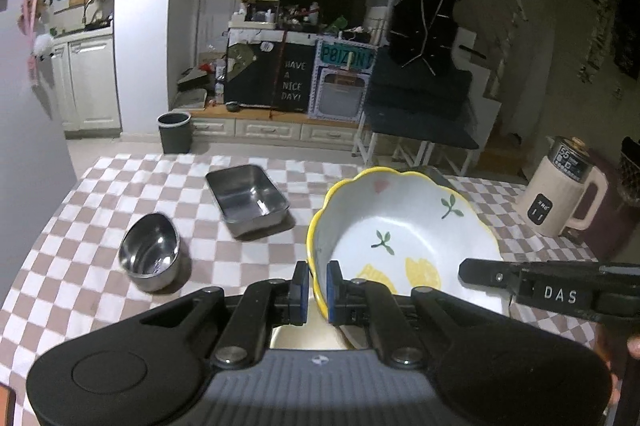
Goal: Organize plates and bowls
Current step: 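Lift the yellow-rimmed bowl off the table with both tools, then carry the yellow-rimmed bowl over the cream bowl and lower it inside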
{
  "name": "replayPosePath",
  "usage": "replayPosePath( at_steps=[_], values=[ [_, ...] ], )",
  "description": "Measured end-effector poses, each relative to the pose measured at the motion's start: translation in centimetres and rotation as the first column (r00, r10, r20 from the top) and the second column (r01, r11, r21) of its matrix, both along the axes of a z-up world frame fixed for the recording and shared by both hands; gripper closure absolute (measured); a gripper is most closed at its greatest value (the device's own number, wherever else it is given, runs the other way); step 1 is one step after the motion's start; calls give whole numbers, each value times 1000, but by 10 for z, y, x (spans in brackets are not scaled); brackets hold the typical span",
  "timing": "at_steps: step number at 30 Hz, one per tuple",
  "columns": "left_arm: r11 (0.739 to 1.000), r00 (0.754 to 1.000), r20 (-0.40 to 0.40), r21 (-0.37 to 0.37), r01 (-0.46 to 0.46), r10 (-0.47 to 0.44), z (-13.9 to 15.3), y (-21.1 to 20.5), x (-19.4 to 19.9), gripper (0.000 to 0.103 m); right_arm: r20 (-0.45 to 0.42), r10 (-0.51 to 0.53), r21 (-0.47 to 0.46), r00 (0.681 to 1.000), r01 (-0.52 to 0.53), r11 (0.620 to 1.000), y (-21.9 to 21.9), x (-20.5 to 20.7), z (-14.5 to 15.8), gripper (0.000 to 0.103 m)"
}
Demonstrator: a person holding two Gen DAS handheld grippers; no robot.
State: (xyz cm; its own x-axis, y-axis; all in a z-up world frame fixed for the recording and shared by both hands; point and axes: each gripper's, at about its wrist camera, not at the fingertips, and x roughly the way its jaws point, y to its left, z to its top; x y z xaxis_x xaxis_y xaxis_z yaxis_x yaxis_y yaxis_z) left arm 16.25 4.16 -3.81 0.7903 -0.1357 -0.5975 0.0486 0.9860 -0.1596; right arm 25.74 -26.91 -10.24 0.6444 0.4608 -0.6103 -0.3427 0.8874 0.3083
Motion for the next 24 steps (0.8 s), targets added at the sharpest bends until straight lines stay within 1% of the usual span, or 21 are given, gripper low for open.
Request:
replayPosePath(
  at_steps=[5, 10, 18, 22, 24],
  values=[
    [1000, 998, -64, 10, 0, 0, -14, 5, 4, 95, -32, 36, -49, 999, -38, 998, 17, -5, -10, 92],
    [1000, 991, -133, 18, 17, -14, -32, 1, 10, 95, -100, 49, -104, 994, -59, 993, 21, -6, -26, 92],
    [997, 974, -219, 47, 64, -52, -57, -12, 22, 95, -144, 20, -178, 989, -46, 983, 21, -5, -39, 92],
    [997, 964, -260, 31, 64, -54, -68, -12, 27, 95, -169, 8, -202, 986, -42, 979, 20, -2, -46, 92],
    [997, 959, -279, 34, 64, -52, -72, -12, 30, 95, -182, 5, -207, 983, -44, 977, 21, -1, -50, 92]
  ],
)
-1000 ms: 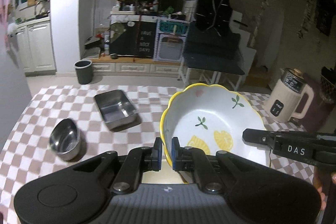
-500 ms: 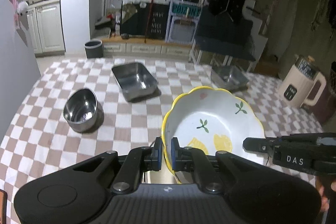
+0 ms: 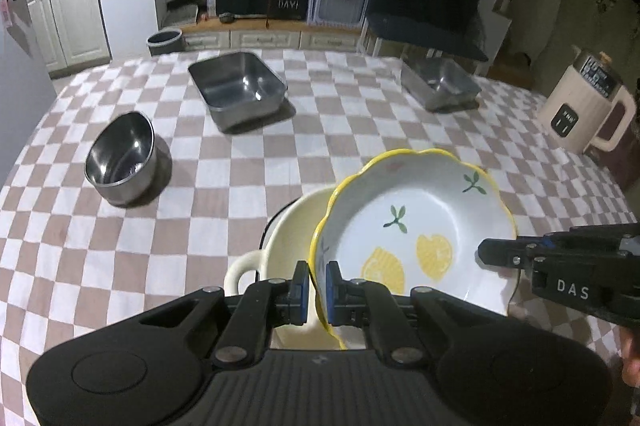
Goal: Organize plates and bowls
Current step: 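Carry the yellow-rimmed bowl over the cream bowl and lower it inside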
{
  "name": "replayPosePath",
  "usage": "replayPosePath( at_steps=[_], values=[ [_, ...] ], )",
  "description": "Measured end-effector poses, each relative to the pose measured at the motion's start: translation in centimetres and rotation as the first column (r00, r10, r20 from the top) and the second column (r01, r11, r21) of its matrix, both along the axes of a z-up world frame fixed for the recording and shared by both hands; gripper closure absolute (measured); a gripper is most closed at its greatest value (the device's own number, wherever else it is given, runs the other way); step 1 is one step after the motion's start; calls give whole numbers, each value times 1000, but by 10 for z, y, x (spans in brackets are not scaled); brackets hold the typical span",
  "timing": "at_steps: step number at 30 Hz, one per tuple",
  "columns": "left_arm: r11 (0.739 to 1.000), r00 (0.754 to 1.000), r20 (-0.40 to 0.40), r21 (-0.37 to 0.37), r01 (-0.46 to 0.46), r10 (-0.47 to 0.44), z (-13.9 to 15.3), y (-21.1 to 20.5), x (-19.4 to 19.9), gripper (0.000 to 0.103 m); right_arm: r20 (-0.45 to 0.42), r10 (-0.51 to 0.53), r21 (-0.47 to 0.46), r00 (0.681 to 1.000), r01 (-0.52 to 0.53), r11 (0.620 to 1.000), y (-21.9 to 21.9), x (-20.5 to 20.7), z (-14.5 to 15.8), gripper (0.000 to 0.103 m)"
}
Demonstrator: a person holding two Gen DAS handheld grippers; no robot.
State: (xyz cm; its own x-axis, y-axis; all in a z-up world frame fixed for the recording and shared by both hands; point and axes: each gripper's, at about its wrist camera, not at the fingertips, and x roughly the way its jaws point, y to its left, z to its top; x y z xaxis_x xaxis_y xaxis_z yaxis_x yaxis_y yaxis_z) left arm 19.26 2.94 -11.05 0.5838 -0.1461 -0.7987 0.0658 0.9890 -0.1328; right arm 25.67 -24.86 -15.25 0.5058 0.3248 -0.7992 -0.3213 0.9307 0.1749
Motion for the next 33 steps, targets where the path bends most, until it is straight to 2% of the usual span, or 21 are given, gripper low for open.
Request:
replayPosePath(
  at_steps=[9, 33],
  values=[
    [1000, 999, -52, 18, 3, -2, -13, 1, 7, 95, -31, 11, -26, 999, -11, 1000, 7, 6, -10, 92],
    [1000, 998, -65, 25, 12, -11, -19, 10, 8, 94, -82, 9, -75, 997, -16, 997, 22, 17, -26, 92]
  ],
)
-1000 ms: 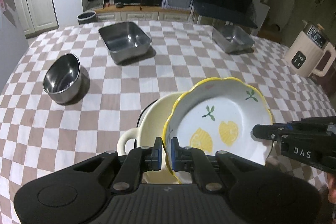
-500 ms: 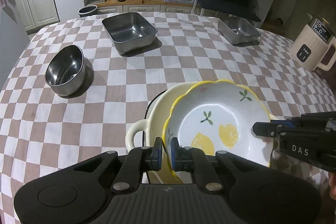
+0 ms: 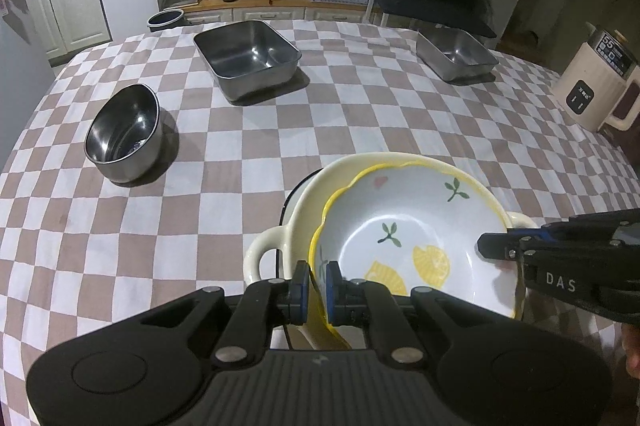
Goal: Organize plates and bowls
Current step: 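Carry the yellow-rimmed bowl over the cream bowl and lower it inside, then open both tools to release the yellow-rimmed bowl in the cream bowl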
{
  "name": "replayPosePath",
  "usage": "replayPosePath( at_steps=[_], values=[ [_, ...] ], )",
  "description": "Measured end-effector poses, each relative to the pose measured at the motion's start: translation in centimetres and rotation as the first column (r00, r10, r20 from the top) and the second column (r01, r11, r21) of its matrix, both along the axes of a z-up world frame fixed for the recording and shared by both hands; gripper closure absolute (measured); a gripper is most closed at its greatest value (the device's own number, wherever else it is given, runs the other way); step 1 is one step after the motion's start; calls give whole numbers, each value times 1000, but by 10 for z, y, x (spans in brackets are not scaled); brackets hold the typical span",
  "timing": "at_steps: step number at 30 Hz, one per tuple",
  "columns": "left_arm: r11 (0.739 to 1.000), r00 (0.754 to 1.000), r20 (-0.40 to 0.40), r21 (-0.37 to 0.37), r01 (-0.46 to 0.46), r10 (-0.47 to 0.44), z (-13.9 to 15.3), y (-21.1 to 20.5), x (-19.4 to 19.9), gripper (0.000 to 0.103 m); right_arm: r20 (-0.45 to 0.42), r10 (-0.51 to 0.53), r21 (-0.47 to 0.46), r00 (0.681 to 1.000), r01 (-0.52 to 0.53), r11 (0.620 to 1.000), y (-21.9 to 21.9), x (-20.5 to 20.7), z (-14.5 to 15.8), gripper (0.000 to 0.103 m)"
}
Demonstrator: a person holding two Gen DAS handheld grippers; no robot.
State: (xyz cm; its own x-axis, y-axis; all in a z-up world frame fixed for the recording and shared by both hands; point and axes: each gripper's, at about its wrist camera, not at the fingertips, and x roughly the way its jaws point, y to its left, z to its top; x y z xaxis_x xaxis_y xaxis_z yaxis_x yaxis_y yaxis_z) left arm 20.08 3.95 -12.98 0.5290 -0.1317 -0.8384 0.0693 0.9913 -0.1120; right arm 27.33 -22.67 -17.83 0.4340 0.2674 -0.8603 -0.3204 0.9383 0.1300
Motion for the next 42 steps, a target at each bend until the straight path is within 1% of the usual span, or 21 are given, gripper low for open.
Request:
replayPosePath(
  at_steps=[12, 18, 28, 30, 32, 33, 35, 36, 38, 40, 42],
  values=[
    [1000, 1000, -9, 3, 9, -8, -2, -1, 2, 94, -29, -18, 6, 999, 18, 1000, 0, 4, -5, 92],
    [1000, 1000, -13, -7, 23, -23, -1, 1, 3, 94, -39, -4, 27, 999, 5, 1000, 0, 3, -5, 81],
    [999, 999, -21, -5, 31, -32, -1, 2, 3, 93, -71, -15, 58, 997, 19, 998, -3, 1, -4, 81],
    [999, 999, -23, -10, 30, -31, -1, 2, 3, 92, -74, -17, 60, 997, 21, 998, -4, 0, -3, 80],
    [999, 999, -24, -15, 31, -31, -1, 3, 2, 91, -77, -16, 61, 997, 21, 998, -4, -1, -3, 77],
    [999, 999, -24, -16, 31, -31, 0, 3, 2, 90, -77, -16, 56, 997, 21, 998, -4, -2, -3, 76],
    [999, 999, -22, -19, 33, -34, 0, 3, 2, 81, -77, -13, 59, 997, 18, 998, -4, -4, -2, 72],
    [999, 999, -20, -22, 35, -36, 1, 3, 1, 79, -76, -10, 63, 997, 15, 998, -4, -5, -1, 70],
    [999, 999, -15, -19, 40, -40, 3, 1, -1, 70, -72, -2, 72, 997, 7, 997, -3, -7, 1, 60],
    [999, 999, -10, -22, 44, -44, 5, 1, -3, 65, -65, 6, 69, 998, -1, 998, -2, -10, 3, 57],
    [999, 999, -5, -27, 46, -46, 7, 1, -5, 63, -59, 12, 68, 998, -8, 998, -2, -12, 5, 53]
  ],
)
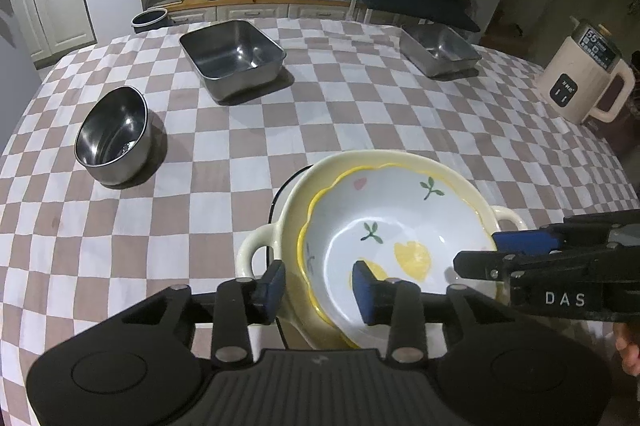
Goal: Organize plates and bowls
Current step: 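Open both tools to release the yellow-rimmed bowl in the cream bowl, then move both tools to a small rectangular steel tray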
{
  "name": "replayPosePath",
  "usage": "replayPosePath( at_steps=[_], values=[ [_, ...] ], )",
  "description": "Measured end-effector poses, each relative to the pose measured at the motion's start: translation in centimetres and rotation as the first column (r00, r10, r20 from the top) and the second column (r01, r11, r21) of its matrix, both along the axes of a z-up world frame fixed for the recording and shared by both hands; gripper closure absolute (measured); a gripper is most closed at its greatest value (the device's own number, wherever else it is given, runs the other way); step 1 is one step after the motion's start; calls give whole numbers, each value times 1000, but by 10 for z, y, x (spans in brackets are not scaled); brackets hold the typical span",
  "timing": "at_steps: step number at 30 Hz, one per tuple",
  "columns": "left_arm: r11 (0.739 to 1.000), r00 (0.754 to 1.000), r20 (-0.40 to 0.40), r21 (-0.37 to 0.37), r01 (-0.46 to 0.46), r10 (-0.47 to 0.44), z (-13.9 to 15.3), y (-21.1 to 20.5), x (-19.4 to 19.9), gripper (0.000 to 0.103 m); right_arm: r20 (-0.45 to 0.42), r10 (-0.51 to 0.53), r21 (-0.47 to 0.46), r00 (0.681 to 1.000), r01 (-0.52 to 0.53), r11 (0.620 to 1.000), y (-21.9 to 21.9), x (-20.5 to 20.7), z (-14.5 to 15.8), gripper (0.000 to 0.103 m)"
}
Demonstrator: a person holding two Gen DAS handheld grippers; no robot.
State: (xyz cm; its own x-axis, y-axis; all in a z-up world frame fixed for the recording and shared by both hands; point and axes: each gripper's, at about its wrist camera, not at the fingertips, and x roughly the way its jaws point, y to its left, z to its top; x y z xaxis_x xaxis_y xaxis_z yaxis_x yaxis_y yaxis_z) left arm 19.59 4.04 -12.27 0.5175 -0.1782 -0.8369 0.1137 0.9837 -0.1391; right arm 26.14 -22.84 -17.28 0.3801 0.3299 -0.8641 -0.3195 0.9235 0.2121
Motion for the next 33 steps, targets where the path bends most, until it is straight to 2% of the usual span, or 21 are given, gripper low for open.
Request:
replayPosePath(
  at_steps=[3, 7, 12, 17, 19, 23, 29, 33],
  values=[
    [1000, 1000, 17, -8, -3, 3, 5, 2, -2, 59, 8, 0, 7, 1000, 0, 1000, -1, -2, 4, 48],
    [1000, 998, 61, -20, -24, 25, 16, 7, -4, 46, 25, -16, 2, 1000, 16, 1000, -3, -4, 9, 37],
    [998, 994, 94, -47, -51, 55, 25, 18, -4, 35, 67, -54, -1, 996, 54, 999, -7, -3, 18, 25],
    [995, 988, 127, -52, -80, 86, 30, 26, -1, 13, 124, -85, 14, 989, 84, 996, -9, -2, 30, 14],
    [994, 985, 142, -61, -87, 94, 32, 30, 1, 8, 144, -101, 28, 984, 98, 995, -10, -2, 34, 10],
    [992, 982, 157, -83, -94, 106, 34, 38, 8, 3, 189, -114, 46, 975, 107, 993, -9, 0, 40, 1],
    [992, 974, 193, -55, -114, 123, 36, 53, 24, 0, 213, -173, 101, 962, 155, 983, -6, 13, 41, 0],
    [991, 958, 253, -22, -132, 134, 43, 66, 42, 0, 212, -253, 183, 944, 216, 959, -3, 29, 40, 0]
  ],
)
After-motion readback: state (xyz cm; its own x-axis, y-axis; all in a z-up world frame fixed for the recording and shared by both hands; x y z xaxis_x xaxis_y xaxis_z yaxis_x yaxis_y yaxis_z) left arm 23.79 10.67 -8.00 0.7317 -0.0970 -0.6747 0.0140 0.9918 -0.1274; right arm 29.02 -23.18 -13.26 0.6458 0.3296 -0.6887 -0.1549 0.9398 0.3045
